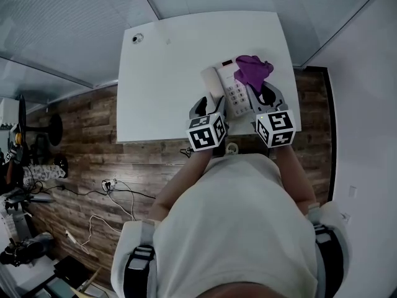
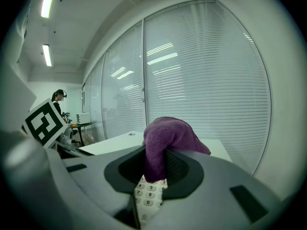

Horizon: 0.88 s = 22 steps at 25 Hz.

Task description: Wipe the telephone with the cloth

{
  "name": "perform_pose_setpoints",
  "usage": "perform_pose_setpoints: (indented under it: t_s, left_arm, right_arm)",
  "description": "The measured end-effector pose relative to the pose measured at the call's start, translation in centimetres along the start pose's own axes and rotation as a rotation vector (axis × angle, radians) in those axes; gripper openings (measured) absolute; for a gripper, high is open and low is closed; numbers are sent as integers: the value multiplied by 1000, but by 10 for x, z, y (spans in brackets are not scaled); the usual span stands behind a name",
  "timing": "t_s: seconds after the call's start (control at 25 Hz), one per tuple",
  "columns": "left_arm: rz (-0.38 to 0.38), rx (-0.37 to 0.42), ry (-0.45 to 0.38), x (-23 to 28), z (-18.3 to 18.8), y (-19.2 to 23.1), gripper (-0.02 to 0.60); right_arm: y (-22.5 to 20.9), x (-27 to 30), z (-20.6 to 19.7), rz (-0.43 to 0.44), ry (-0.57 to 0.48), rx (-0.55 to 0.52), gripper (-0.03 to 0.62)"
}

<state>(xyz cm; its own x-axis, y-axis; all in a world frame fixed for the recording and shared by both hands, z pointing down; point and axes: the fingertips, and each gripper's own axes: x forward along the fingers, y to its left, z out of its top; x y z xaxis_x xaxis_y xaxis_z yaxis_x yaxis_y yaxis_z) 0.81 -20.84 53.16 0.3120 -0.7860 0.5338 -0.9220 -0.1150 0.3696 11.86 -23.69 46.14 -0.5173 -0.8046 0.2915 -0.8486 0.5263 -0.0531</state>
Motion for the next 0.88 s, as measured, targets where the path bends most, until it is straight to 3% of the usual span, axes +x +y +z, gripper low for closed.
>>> perform_pose_setpoints:
  t_s: [0.2,0.4,0.88]
  left_arm:
    - [58,-11,22,22,-4,-5,265]
    - [184,16,24,35,-4,0,264]
    - [346,26,47,60,-1,17,262]
  right_arm:
    - [-11,8,-2,17,4,4,89]
    - [-21,16,-4,34,13,11,89]
    - [-42,33,-4,71,24,44,89]
